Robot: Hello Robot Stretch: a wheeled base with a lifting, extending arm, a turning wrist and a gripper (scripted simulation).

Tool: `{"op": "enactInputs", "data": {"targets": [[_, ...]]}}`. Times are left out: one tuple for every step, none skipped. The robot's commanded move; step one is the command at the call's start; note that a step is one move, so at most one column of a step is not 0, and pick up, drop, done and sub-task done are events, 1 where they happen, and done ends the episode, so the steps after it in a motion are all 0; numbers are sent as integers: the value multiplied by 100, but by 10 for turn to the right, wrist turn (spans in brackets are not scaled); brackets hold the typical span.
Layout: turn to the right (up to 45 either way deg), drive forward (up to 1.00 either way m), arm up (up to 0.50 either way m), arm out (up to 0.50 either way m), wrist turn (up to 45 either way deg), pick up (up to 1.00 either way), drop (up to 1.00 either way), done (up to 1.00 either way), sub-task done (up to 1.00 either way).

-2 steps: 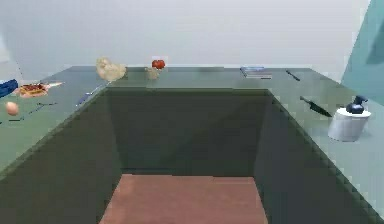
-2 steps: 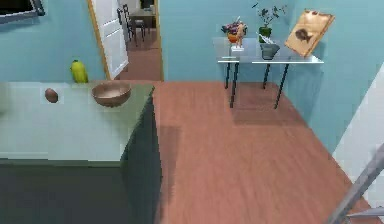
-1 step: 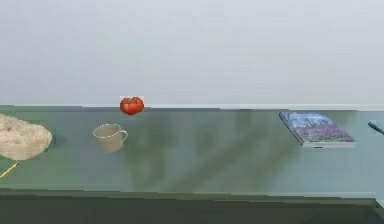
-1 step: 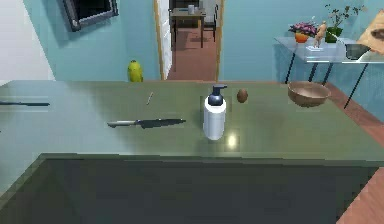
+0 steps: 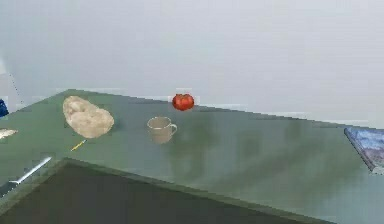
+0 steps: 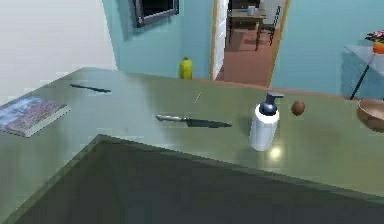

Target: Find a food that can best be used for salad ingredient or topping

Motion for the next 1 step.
{"op": "enactInputs", "data": {"targets": [[0,0,0,0,0,0,0,100,0]]}}
